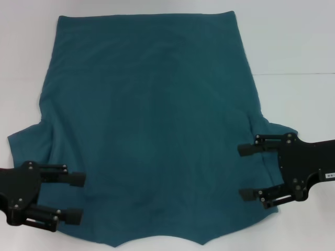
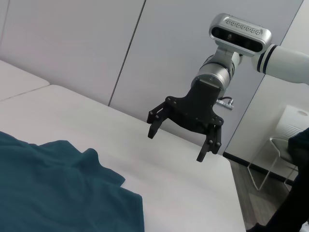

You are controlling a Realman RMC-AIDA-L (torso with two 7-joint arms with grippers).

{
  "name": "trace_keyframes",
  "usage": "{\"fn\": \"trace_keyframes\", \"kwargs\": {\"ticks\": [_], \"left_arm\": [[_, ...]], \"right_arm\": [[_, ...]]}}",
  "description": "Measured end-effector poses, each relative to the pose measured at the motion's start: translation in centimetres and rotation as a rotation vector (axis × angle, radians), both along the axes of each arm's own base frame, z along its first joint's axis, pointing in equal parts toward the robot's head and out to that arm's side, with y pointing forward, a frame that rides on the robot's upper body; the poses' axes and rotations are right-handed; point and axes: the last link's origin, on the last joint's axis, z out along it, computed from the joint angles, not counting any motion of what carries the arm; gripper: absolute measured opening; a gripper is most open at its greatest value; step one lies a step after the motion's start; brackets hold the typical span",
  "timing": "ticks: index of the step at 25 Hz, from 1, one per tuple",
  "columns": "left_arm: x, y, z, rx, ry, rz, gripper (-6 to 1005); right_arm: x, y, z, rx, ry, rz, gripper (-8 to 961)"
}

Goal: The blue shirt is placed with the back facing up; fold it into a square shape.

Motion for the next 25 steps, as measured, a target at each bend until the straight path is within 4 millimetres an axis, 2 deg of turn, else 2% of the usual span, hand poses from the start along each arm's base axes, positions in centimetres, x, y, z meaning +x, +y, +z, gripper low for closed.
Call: {"fn": "trace_keyframes", "kwargs": {"ticks": [19,25], "left_arm": [[-0.6,-0.1,-0.1,0.021,0.013,0.039,873],[-2.4,1.3,1.0,0.160,0.097,0.180,872]], "right_arm": [[-0.3,0.2,0.0,-0.007,-0.003,0.003,941],[-0.5,0.5,0.2,-0.009,-0.001,-0.012,941]]}}
